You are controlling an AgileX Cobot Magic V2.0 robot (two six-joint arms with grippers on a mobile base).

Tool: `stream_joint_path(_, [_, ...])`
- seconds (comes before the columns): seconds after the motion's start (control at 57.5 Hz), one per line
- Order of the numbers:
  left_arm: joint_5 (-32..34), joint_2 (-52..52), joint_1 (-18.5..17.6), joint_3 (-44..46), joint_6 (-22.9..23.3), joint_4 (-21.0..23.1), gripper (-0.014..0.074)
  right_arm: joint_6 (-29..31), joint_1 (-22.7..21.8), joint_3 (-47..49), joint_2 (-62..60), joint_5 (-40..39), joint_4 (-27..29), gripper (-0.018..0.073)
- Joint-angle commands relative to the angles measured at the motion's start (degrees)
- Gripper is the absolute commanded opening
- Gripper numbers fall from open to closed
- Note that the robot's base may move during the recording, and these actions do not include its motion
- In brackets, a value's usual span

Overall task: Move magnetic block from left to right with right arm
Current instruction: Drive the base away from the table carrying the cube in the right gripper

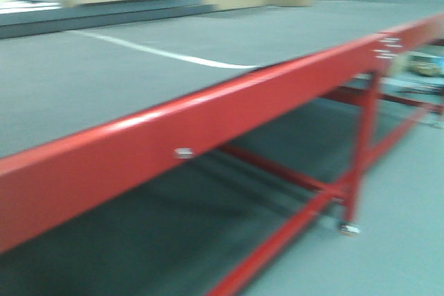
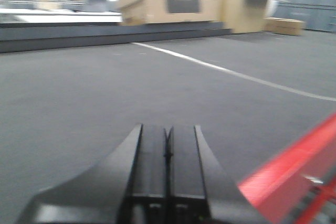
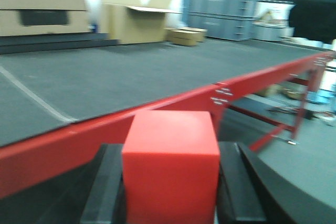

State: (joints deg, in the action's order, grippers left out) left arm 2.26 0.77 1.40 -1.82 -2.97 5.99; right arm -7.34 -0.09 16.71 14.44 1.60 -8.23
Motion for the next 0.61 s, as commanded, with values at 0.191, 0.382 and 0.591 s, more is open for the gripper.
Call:
stream_joint_path(0.191, [4.95,0.68,-0.44,-0.44,-0.01,0.27,-0.0126,0.38,-0.35,1.62,0.42,-4.98,-0.09,0.0228])
stream_joint_path(0.382, [4.95,0.68,-0.44,-0.44,-0.01,0.27,-0.0126,0.38,-0.35,1.62,0.42,-4.98,-0.09,0.0228])
stream_joint_path(0.591, [4.95,0.68,-0.44,-0.44,-0.01,0.27,-0.0126,0.38,-0.35,1.62,0.42,-4.98,-0.09,0.0228])
